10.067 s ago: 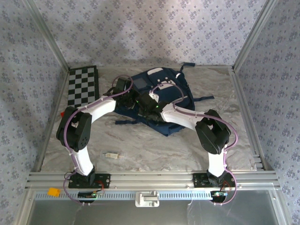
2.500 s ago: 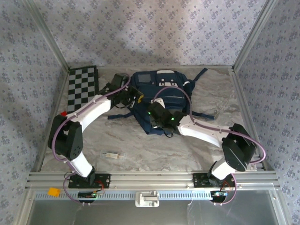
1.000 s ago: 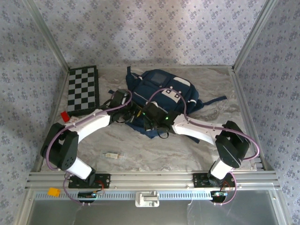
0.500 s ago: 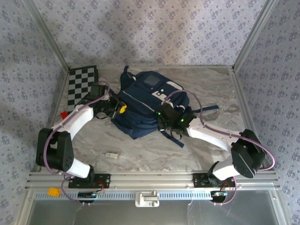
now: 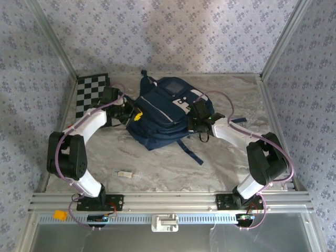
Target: Pack books, pencil case, and school supplies into a backpack
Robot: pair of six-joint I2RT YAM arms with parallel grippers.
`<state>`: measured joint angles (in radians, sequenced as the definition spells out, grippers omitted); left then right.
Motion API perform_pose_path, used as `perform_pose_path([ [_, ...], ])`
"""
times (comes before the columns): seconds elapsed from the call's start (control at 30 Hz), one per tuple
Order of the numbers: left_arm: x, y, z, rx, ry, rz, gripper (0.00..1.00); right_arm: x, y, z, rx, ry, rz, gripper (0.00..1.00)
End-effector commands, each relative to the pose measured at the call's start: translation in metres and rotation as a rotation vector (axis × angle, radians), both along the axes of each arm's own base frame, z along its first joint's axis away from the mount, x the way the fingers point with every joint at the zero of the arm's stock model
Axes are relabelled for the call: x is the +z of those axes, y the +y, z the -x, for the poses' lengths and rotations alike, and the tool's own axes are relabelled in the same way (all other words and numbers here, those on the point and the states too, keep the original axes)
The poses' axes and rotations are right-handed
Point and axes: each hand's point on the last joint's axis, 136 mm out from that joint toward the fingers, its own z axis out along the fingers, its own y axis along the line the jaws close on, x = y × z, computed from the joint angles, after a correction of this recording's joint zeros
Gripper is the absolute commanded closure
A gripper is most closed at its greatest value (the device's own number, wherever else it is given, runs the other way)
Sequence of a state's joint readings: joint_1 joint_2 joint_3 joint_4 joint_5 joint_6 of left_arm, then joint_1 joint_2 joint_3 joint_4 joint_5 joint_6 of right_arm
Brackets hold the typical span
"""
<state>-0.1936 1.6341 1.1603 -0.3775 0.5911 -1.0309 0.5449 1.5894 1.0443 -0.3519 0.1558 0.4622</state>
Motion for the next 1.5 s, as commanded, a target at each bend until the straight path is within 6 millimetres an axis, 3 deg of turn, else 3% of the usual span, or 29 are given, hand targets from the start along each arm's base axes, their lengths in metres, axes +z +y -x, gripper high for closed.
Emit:
perform_pose_path([
  [0.0,0.019,0.041,-0.044,0.06,-0.148,-0.105,0.95,0.001,-0.032,0.022,-0.039,0.049,0.171,1.0],
  [0.03,0.023,0.037,-0.047,0.03,-0.163,-0.083,0.88,0.005,-0.022,0.027,-0.018,0.041,0.159,0.98],
  [0.1,0.031,0.035,-0.049,-0.013,-0.192,-0.071,0.79,0.013,0.0,0.039,0.026,0.043,0.106,0.79],
  [0.23,0.032,0.045,-0.029,-0.004,-0.206,-0.139,0.56,0.033,0.021,0.04,0.033,0.039,0.022,0.54],
  [0.3,0.03,0.052,-0.014,0.044,-0.191,-0.182,0.52,0.037,0.03,0.028,0.044,0.053,-0.045,0.49],
  [0.47,0.041,0.033,0.018,0.018,-0.244,-0.332,0.35,0.049,0.042,-0.02,0.058,0.055,-0.14,0.43],
  [0.67,0.053,-0.004,0.044,-0.006,-0.355,-0.427,0.22,0.029,0.052,-0.055,0.111,0.131,-0.217,0.43],
  [0.9,0.046,-0.059,0.048,-0.116,-0.407,-0.502,0.12,0.007,0.068,-0.063,0.162,0.212,-0.29,0.47],
  [0.97,0.042,-0.063,0.047,-0.118,-0.409,-0.548,0.09,0.003,0.072,-0.059,0.178,0.23,-0.313,0.54],
  [1.3,0.028,-0.067,0.041,-0.123,-0.415,-0.602,0.04,-0.002,0.088,-0.044,0.217,0.252,-0.398,0.6],
  [1.37,0.026,-0.071,0.039,-0.128,-0.424,-0.587,0.04,-0.003,0.089,-0.043,0.217,0.261,-0.406,0.72],
  [1.47,0.017,-0.069,0.035,-0.135,-0.418,-0.624,0.03,0.009,0.093,-0.043,0.228,0.238,-0.443,0.82],
])
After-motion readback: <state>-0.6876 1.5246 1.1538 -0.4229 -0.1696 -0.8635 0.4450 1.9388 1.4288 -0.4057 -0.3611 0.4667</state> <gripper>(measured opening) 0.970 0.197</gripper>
